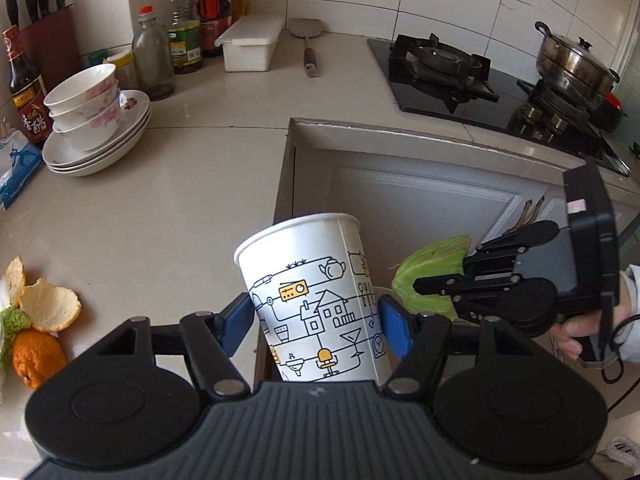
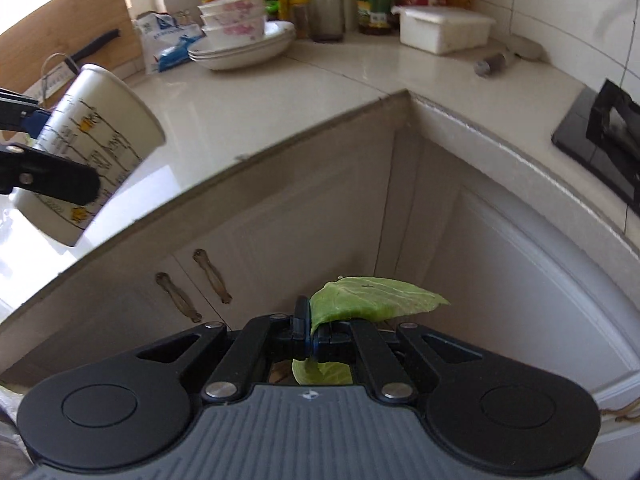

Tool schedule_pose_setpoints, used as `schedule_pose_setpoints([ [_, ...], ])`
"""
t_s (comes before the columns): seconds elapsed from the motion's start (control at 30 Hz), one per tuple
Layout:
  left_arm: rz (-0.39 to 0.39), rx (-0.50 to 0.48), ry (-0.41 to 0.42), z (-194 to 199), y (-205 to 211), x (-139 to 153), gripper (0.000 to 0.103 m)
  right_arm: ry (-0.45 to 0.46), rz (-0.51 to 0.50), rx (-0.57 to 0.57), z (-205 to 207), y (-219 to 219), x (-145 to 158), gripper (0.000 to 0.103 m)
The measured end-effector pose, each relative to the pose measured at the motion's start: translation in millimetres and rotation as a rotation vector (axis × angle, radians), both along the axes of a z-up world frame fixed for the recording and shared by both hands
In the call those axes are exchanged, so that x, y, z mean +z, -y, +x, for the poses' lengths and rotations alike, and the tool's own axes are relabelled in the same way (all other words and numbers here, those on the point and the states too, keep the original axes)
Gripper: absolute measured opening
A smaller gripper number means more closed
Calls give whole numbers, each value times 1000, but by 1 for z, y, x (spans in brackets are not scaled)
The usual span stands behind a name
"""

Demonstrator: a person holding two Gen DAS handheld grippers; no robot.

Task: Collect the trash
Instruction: 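Carry the cup and cabbage leaf over the white bucket, open right tool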

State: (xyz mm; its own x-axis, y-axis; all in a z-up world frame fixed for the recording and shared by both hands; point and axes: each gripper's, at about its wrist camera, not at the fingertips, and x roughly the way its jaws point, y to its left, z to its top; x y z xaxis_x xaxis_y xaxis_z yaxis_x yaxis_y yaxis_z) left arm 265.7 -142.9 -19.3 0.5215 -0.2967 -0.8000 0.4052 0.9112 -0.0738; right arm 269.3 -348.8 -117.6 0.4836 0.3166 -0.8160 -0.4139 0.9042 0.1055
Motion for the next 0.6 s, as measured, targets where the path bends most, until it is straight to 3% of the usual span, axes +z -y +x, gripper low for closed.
schedule_pose_setpoints([
  [0.13, 4, -12, -8, 3, 11, -5, 67, -89, -1, -46, 17, 10, -34, 3],
  [0.23, 15, -13, -9, 5, 15, -8, 67, -135, 8, -72, 21, 14, -51, 12],
  [0.3, 22, -12, -11, 7, 17, -9, 67, -145, 8, -81, 19, 15, -55, 24],
  [0.4, 27, -12, -17, 11, 19, -11, 67, -118, 18, -94, 15, 17, -52, 70],
  [0.53, 31, -26, -18, 16, 26, -15, 67, -98, 37, -119, 13, 22, -42, 79],
  [0.6, 29, -35, -21, 18, 31, -17, 67, -80, 36, -136, 6, 23, -36, 90],
])
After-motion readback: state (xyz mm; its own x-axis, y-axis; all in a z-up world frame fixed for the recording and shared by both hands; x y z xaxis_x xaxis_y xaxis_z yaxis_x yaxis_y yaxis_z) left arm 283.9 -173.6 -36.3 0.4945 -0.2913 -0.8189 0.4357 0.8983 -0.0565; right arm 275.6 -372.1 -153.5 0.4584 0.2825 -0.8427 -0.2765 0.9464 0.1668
